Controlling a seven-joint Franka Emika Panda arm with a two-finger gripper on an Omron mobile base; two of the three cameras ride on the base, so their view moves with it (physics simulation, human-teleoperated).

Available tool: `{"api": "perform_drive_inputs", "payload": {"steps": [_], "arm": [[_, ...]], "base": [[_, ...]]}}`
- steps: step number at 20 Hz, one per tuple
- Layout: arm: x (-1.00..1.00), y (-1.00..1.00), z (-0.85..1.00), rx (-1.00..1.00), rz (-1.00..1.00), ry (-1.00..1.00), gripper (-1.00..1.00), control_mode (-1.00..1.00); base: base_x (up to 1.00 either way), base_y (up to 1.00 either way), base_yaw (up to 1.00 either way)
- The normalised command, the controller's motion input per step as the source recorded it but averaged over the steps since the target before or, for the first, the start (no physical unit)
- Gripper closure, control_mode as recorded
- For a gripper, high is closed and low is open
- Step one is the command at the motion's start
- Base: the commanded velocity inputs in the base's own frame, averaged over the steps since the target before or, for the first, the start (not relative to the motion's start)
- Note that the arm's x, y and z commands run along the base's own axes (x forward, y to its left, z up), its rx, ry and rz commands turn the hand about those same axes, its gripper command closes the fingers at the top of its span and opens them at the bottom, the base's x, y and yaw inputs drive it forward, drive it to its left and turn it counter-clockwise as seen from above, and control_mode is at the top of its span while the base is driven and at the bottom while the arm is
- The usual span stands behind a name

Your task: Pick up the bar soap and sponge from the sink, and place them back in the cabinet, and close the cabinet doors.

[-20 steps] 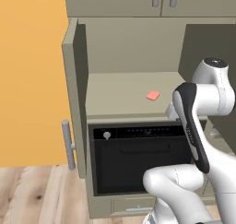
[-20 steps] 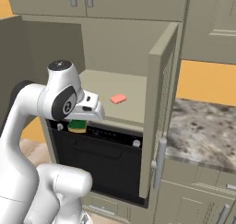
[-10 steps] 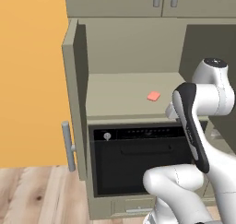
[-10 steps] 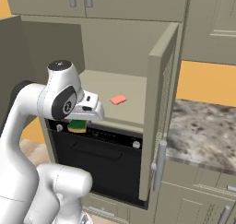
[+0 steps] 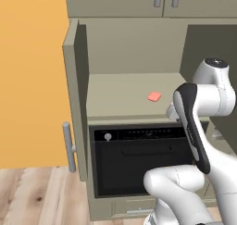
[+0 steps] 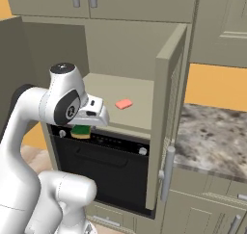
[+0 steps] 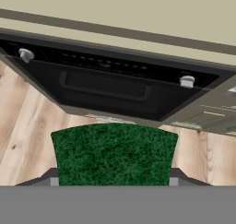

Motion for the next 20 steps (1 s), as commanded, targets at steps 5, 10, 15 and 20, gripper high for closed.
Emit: {"api": "perform_drive_inputs", "payload": {"steps": [5,10,15,20], "arm": [[0.0,0.0,0.0,0.0,0.0,0.0,1.0,1.0],[0.0,0.0,0.0,0.0,0.0,0.0,1.0,1.0],[0.13,0.0,0.0,0.0,0.0,0.0,1.0,-1.0],[0.49,0.04,0.0,0.0,0.0,0.0,1.0,-1.0]], "base": [[0.0,0.07,0.0],[0.09,0.04,0.0],[0.07,0.01,0.0],[0.0,0.0,0.0]]}}
